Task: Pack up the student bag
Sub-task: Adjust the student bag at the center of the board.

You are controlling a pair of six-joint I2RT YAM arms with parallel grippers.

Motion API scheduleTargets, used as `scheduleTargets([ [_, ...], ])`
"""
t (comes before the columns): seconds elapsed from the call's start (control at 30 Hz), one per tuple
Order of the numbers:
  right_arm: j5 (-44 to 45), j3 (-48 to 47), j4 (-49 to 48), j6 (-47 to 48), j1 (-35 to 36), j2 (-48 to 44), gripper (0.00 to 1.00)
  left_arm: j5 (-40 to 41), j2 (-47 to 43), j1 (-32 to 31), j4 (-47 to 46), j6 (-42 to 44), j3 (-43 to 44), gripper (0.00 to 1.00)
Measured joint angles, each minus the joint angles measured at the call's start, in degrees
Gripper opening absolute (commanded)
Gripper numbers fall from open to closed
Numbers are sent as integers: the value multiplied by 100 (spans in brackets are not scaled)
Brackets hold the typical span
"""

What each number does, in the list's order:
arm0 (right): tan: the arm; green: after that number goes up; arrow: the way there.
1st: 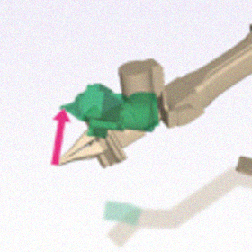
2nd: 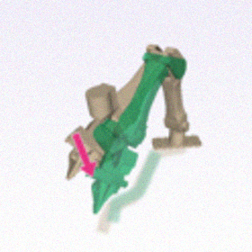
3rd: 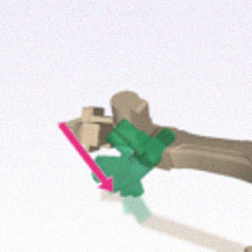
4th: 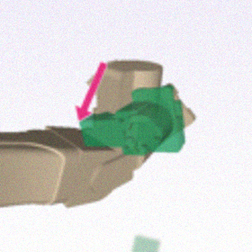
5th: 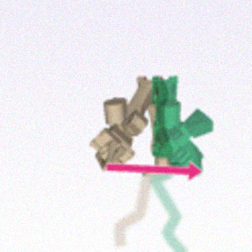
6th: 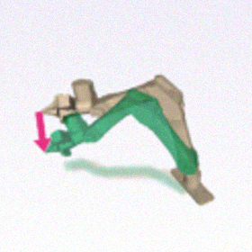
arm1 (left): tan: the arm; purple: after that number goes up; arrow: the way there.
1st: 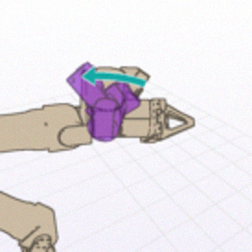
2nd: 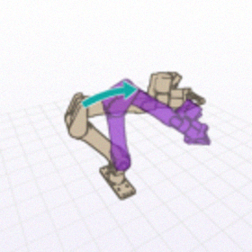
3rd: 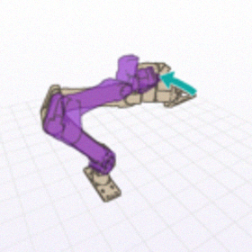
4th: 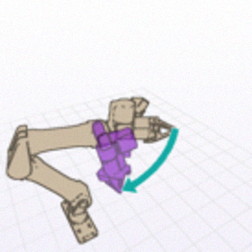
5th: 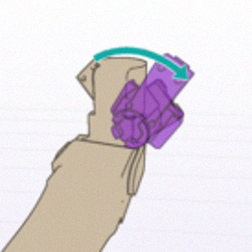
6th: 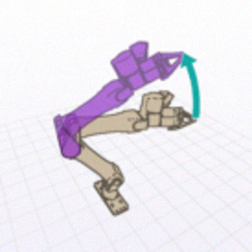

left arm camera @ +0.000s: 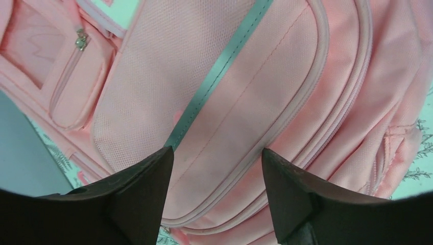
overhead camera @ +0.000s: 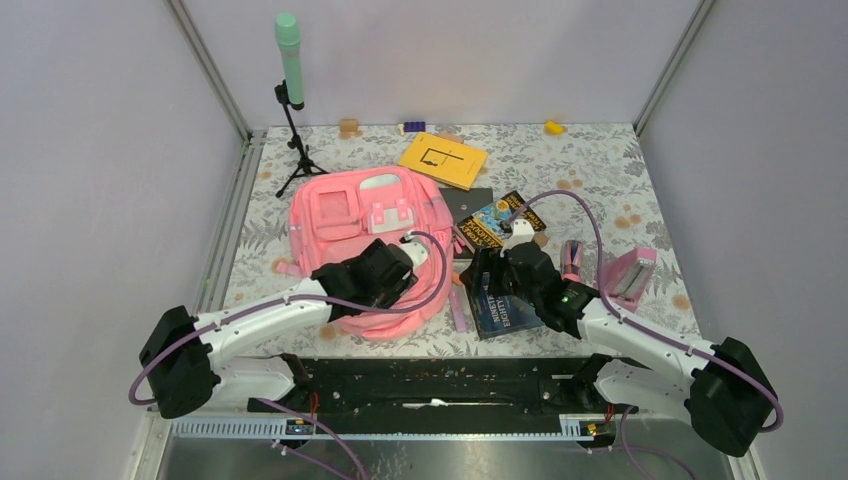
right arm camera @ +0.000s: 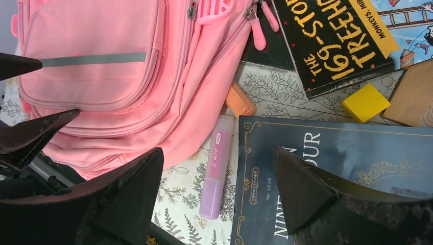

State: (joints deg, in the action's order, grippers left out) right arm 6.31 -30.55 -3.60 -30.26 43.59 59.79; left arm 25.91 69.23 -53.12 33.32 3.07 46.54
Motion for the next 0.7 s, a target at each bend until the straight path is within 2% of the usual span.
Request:
scheduleTargets([
  [0.07, -2, 0, 0, -11, 0, 0, 83, 208, -2, -85, 0, -11, 0, 61],
  [0.43, -337, 0, -15, -24, 0, 136, 77, 1119, -518, -157, -214, -7, -31, 61],
  [0.57, -452, 0, -17, -26, 0, 212, 76, 1091, -444, -160, -234, -4, -31, 72],
  [0.7, -533, 0, -24, -33, 0, 260, 76, 748, -382, -190, -227, 22, -31, 76],
])
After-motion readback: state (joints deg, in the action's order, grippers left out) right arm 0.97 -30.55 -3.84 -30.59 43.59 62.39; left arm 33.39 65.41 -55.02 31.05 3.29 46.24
